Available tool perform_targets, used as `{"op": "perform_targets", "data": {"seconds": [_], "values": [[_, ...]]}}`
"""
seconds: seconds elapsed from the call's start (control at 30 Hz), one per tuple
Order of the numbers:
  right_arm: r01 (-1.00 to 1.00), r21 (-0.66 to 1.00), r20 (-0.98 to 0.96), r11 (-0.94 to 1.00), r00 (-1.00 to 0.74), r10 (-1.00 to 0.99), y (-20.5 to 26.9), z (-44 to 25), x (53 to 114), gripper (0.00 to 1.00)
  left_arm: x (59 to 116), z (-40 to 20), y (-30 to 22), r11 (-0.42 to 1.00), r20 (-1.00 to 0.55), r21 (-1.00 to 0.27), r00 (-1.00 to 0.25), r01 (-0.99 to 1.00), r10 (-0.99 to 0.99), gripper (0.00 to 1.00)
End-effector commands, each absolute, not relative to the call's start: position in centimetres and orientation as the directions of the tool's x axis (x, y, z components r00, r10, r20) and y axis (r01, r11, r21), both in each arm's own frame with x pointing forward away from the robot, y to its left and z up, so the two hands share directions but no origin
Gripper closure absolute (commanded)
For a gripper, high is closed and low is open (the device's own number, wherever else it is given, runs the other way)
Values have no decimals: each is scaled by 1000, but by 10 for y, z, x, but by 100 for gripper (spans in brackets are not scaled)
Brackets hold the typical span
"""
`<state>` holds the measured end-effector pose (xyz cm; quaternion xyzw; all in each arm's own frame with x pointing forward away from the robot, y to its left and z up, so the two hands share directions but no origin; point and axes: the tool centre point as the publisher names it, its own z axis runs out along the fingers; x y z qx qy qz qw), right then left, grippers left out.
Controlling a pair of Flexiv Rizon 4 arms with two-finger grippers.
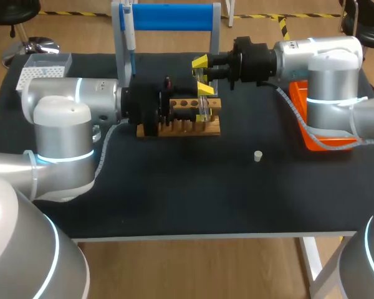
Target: Invert the test tube, pick up the pipette, mount the tip to pipette, aspirate from beaker and dispense into the tube, eject the tip, return the pipette, and cap with the stopper.
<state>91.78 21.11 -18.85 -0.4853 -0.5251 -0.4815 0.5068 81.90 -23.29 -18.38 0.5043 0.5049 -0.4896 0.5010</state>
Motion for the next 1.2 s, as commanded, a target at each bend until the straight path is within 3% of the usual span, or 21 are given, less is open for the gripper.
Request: {"op": "perform_targets", "data": {"seconds": [0.03, 0.33, 0.47, 0.67, 0.7, 0.73, 0.77, 0.8, 1.2], "values": [[998, 14, 1000, 64, -15, 24, 211, -188, 917, 100, 819, -184, -232, 11, -1000, 13, 13, 1000, 18, 40], [998, 14, 1000, 64, -15, 24, 211, -188, 917, 100, 821, -183, -232, 2, -1000, 15, 15, 1000, 20, 62], [998, 14, 1000, 64, -15, 24, 211, -188, 917, 100, 821, -184, -232, 0, -1000, 14, 14, 1000, 21, 100], [998, 14, 1000, 64, -15, 24, 211, -188, 917, 100, 821, -184, -233, -10, -1000, 7, 7, 1000, 24, 100], [998, 14, 1000, 64, -15, 24, 211, -188, 917, 96, 821, -184, -233, -10, -1000, 7, 7, 1000, 24, 100], [998, 14, 1000, 64, -15, 24, 211, -188, 917, 65, 821, -184, -233, -10, -1000, 7, 7, 1000, 24, 100], [998, 14, 1000, 64, -15, 24, 211, -188, 917, 17, 821, -184, -233, -10, -1000, 7, 7, 1000, 24, 100], [998, 14, 1000, 64, -15, 24, 211, -188, 917, 0, 821, -184, -233, -10, -1000, 7, 7, 1000, 24, 100], [998, 14, 1000, 64, -15, 24, 211, -188, 917, 0, 821, -184, -233, -10, -1000, 7, 7, 1000, 24, 100]]}}
